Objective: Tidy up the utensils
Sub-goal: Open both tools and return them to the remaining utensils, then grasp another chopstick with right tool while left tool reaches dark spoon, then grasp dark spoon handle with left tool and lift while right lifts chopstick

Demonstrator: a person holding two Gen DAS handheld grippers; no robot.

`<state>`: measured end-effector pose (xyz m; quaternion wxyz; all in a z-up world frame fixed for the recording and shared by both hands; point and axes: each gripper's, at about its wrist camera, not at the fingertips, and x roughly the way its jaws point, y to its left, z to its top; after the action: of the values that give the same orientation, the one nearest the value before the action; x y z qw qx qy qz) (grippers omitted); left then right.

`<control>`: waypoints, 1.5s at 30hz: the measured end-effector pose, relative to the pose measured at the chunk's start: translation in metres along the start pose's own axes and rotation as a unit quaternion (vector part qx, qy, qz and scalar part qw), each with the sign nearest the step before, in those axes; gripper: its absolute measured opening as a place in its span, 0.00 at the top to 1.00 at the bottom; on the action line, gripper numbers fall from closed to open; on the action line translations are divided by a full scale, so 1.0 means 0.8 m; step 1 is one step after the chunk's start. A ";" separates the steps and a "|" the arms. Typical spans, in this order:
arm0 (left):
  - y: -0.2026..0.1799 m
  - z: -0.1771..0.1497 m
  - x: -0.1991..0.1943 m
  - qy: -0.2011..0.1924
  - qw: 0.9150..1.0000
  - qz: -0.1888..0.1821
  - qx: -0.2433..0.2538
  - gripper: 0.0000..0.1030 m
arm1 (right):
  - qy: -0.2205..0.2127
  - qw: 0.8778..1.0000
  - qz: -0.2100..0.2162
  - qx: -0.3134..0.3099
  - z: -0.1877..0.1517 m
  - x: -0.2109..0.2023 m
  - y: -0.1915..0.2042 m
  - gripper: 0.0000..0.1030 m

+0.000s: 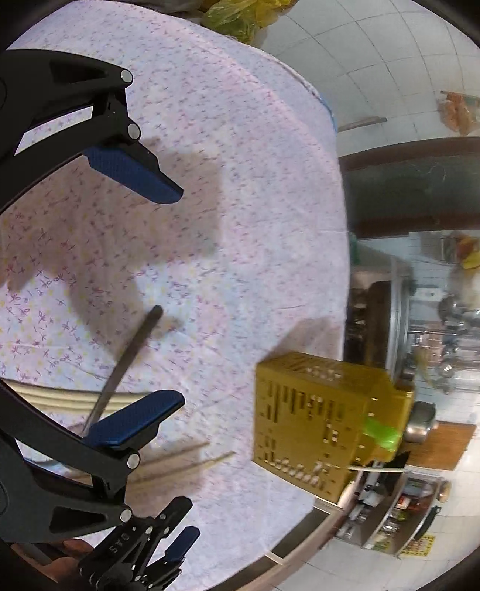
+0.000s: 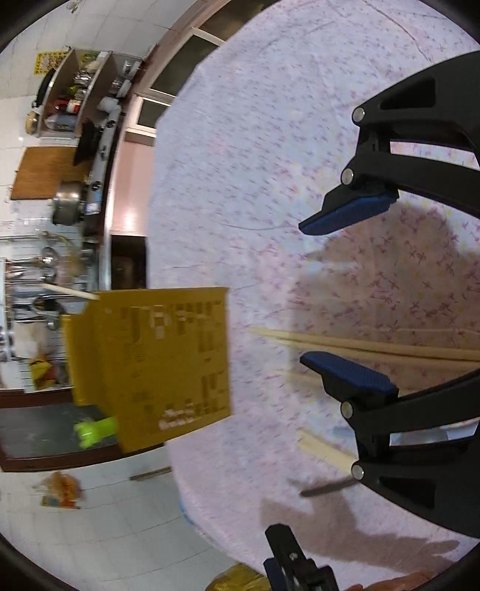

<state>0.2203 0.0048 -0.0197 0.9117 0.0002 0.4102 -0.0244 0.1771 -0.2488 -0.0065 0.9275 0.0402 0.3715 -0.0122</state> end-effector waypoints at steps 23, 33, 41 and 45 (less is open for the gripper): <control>-0.028 -0.015 0.036 0.061 0.998 0.004 -0.007 0.12 | 0.056 0.998 0.008 -0.018 -0.005 0.023 0.017 0.94; -0.064 -0.024 0.051 0.098 0.995 0.014 0.003 0.65 | 0.058 0.998 0.012 0.002 -0.020 0.014 -0.016 0.94; -0.065 -0.001 0.066 0.116 0.993 0.011 0.022 0.93 | 0.073 0.997 0.023 0.023 -0.006 0.029 -0.023 0.94; -0.067 0.006 0.072 0.114 0.993 0.011 0.037 0.93 | 0.087 0.996 0.024 0.025 0.005 0.039 -0.023 0.94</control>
<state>0.2596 -0.0514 -0.0585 0.8585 0.0410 0.5104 -0.0292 0.2017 -0.2671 -0.0262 0.8905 0.0732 0.4490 0.0044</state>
